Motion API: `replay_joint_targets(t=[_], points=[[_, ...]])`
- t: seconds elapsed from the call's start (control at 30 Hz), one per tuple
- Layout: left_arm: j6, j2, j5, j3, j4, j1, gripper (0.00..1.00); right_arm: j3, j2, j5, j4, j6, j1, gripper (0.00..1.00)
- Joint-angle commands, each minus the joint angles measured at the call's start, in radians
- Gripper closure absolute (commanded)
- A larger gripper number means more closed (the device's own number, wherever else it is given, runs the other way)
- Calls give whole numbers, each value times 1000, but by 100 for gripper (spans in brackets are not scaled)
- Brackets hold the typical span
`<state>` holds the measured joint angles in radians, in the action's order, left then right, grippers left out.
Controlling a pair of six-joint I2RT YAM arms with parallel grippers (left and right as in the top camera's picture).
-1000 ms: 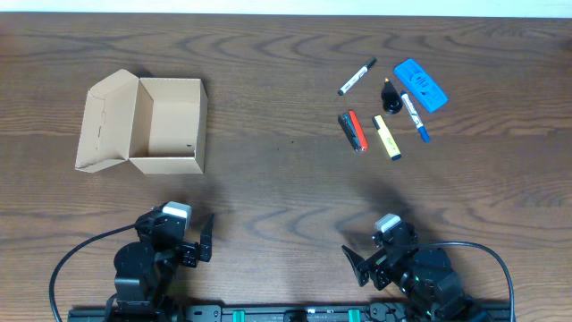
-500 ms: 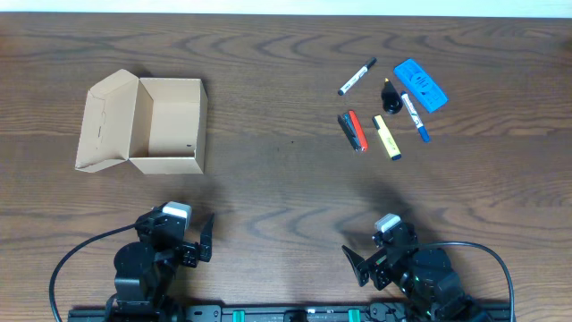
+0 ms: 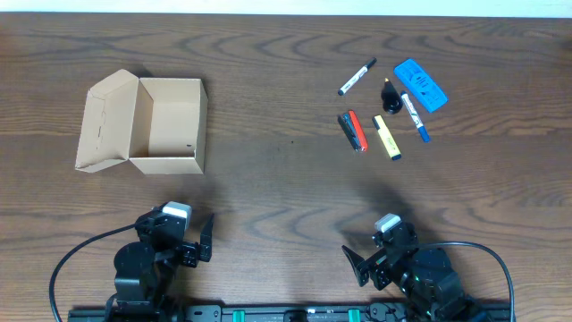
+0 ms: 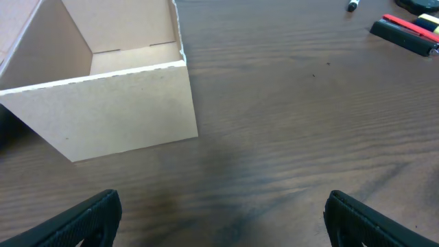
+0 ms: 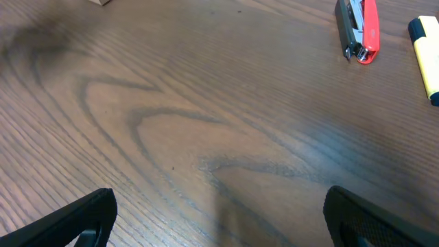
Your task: Pack container
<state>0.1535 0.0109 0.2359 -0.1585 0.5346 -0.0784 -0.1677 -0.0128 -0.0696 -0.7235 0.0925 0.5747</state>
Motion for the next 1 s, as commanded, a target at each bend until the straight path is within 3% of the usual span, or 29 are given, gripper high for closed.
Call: replay_joint_targets(t=[0.0,0.73,0.8,0.9,0.97], points=[[-10,-6,0,12,0,8,5,7,7,14,-1,-12,12,1],[-14,-6,-16,12,-1,7,5,7,7,14,-1,-12,12,1],[-100,-6,28,12,-1,6,5,7,7,14,-1,-11,12,1],[-412,-6,126,11,2,6,5,7,7,14,-1,-12,12,1],[-546,-6,148,10,7,6,5,7,7,14,-1,-11,12,1]])
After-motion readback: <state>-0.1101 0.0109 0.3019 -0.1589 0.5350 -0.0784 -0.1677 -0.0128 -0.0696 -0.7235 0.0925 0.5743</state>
